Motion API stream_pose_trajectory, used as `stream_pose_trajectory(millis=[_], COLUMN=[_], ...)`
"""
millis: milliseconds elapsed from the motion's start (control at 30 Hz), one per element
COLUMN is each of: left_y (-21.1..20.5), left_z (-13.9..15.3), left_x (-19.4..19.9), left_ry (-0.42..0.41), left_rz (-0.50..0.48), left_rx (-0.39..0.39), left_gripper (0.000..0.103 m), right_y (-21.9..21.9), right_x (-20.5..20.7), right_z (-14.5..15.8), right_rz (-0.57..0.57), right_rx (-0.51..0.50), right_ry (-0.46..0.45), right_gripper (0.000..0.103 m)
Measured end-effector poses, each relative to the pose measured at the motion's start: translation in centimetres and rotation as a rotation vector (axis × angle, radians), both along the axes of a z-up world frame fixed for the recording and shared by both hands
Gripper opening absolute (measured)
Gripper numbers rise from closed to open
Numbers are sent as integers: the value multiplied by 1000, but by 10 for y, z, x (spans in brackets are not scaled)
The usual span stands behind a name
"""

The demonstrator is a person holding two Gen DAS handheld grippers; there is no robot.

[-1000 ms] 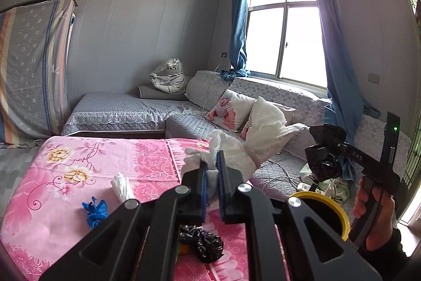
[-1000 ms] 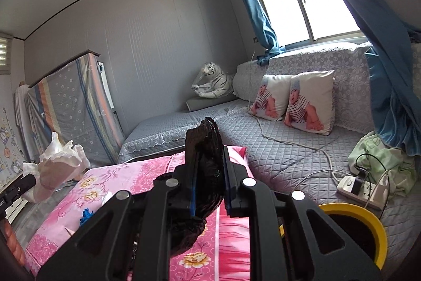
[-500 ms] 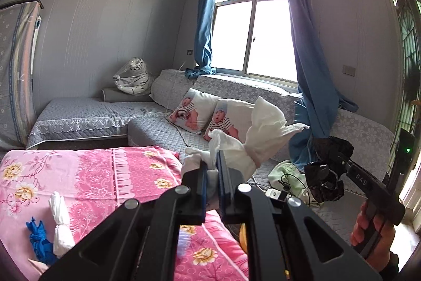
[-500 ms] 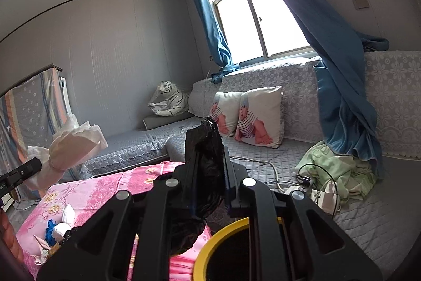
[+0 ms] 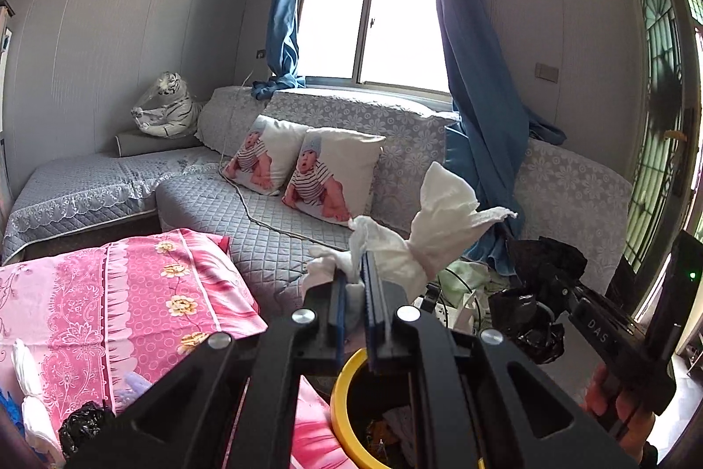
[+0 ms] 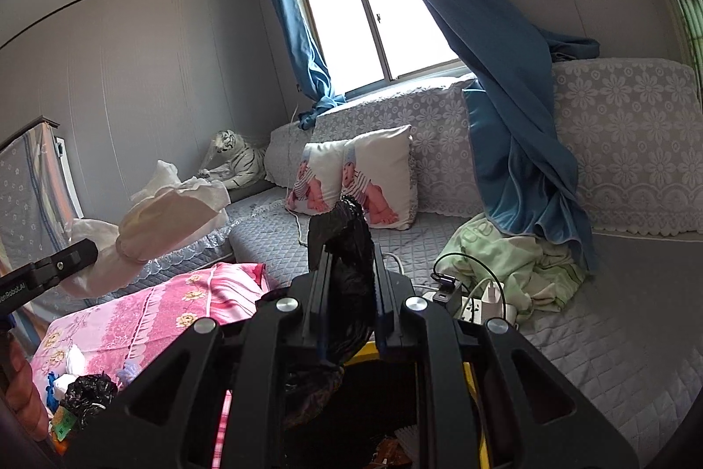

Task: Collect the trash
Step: 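Carry the tissue and black bag over to the yellow-rimmed bin, then open both tools above the bin to drop the tissue and bag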

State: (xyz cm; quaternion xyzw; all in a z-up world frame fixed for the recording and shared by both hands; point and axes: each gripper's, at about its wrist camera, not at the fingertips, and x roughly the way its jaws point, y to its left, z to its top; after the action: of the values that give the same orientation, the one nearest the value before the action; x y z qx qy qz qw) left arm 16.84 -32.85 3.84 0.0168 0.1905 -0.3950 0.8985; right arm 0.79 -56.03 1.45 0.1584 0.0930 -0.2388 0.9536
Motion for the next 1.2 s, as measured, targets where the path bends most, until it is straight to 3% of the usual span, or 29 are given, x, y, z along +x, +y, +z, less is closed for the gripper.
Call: stream_pose_trajectory(millis=[633, 1200], left_y=[-66, -79], left_z=[-91, -131], left_x=[21, 31], left_ry=[169, 299], left_rz=[-47, -88], left_rx=[147, 194], left_gripper=[7, 7], right_y=[-35, -41], right_x=[12, 24], right_z=[-79, -114], right_rz=[-34, -22], right_rx=[164, 247], right_ry=[154, 250], right_gripper=[15, 16])
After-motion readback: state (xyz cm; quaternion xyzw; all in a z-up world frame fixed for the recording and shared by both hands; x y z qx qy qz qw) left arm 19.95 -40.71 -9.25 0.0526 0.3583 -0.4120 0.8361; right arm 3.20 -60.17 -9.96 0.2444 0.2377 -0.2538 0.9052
